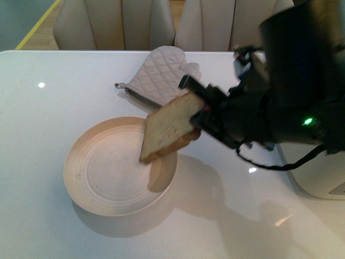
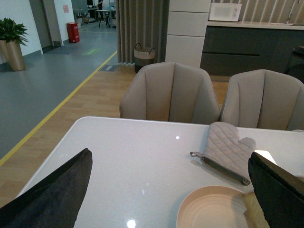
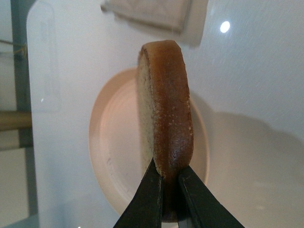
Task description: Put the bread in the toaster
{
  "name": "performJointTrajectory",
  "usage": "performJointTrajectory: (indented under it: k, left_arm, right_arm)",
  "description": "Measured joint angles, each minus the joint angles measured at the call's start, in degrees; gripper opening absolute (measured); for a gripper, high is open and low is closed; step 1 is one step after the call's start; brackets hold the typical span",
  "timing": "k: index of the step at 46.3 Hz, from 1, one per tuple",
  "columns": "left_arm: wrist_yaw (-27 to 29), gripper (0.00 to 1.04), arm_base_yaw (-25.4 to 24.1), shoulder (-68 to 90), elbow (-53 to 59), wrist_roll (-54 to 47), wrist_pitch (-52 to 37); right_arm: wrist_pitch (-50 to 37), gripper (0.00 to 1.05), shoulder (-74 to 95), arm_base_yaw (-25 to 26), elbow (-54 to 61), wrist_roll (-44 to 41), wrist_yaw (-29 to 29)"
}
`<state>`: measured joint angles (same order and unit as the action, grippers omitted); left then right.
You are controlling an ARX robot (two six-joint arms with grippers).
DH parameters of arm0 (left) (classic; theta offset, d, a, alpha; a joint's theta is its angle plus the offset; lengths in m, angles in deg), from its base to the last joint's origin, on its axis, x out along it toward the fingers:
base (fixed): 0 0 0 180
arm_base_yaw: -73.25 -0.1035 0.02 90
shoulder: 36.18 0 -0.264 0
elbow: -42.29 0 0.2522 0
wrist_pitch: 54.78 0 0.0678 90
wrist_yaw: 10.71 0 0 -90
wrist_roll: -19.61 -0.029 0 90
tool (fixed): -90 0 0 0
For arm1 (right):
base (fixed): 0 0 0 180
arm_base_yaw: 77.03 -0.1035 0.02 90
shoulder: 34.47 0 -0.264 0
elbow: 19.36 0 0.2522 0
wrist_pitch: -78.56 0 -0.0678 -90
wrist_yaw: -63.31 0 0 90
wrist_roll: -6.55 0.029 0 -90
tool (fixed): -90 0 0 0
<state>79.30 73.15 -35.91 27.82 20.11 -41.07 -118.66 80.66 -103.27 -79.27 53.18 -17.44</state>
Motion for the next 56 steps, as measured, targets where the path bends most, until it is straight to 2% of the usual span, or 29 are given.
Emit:
performJointTrajectory:
  k: [5,11,18,23,29,42,56]
  left_arm:
    - [0.0,0.98,0.0,0.0,0.0,0.0,0.0]
    - [0.0,0.98,0.0,0.0,0.0,0.0,0.0]
    - [0.0,0.98,0.0,0.0,0.0,0.0,0.0]
    - [0.0,0.98,0.0,0.0,0.0,0.0,0.0]
    - [0.0,0.98,0.0,0.0,0.0,0.0,0.0]
    - [0.0,0.98,0.0,0.0,0.0,0.0,0.0]
    - [0.0,0.98,0.0,0.0,0.0,0.0,0.0]
  right_arm:
    - [5.3,0.03,-11.8,3.0,2.0,-6.4,-4.3]
    - [18.1,0.03,-29.2,8.0,1.0,-17.5,-12.3]
    - [29.3,0.03,-38.9,11.8,-3.6,-27.5,-15.5]
    - [38.9,0.03,-42.8,15.7,-9.3,-38.7,-16.8]
    - [45.2,0.03,-42.9,18.8,-12.2,-45.7,-17.8]
    - [53.2,0.03,-42.3,23.2,-14.4,-52.5,-20.3]
    - [54.4,0.03,-40.1,22.9,-13.2,-52.2,-22.1]
